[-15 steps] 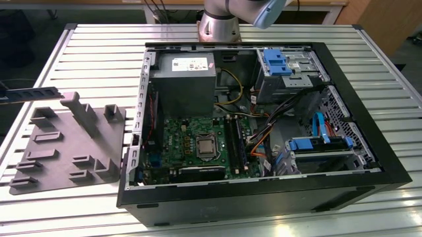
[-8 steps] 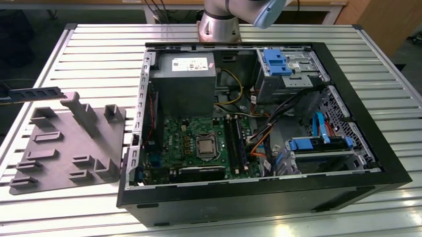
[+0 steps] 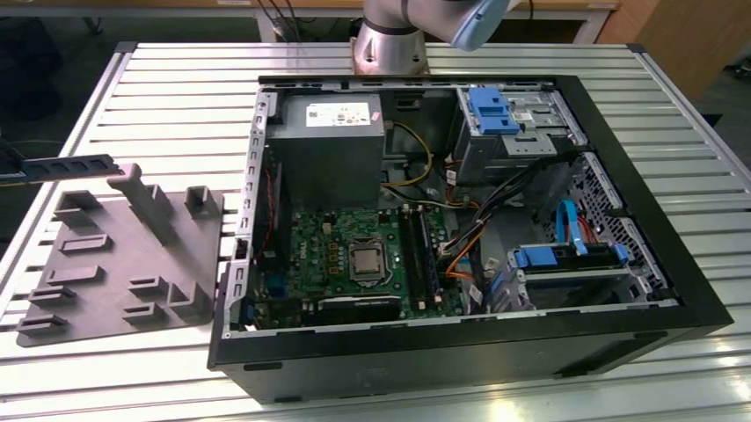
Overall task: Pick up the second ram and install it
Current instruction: 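Pick up the second ram and move it above second insertion slot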
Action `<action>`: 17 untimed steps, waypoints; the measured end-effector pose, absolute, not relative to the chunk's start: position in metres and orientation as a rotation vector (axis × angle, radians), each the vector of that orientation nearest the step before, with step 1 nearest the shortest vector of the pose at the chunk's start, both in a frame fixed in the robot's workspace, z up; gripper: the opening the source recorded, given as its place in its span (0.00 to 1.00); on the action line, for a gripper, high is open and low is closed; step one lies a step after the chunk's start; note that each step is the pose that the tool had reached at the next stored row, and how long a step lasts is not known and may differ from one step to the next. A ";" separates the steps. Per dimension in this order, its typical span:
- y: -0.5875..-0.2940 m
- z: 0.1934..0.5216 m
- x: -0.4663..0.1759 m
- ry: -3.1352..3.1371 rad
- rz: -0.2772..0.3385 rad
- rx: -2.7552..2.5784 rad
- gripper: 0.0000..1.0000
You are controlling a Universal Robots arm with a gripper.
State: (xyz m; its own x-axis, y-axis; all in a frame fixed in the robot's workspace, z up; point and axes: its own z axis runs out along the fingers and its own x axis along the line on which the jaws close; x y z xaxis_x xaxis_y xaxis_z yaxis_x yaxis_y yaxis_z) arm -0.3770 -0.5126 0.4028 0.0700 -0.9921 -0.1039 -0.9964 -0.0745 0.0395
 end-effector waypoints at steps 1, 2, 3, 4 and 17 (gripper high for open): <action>-0.513 0.403 -0.377 2.108 0.160 -2.267 0.11; -0.513 0.403 -0.376 2.108 0.160 -2.267 0.11; -0.513 0.403 -0.376 2.108 0.160 -2.267 0.11; -0.513 0.403 -0.375 2.108 0.160 -2.267 0.11; -0.513 0.403 -0.370 2.108 0.160 -2.267 0.11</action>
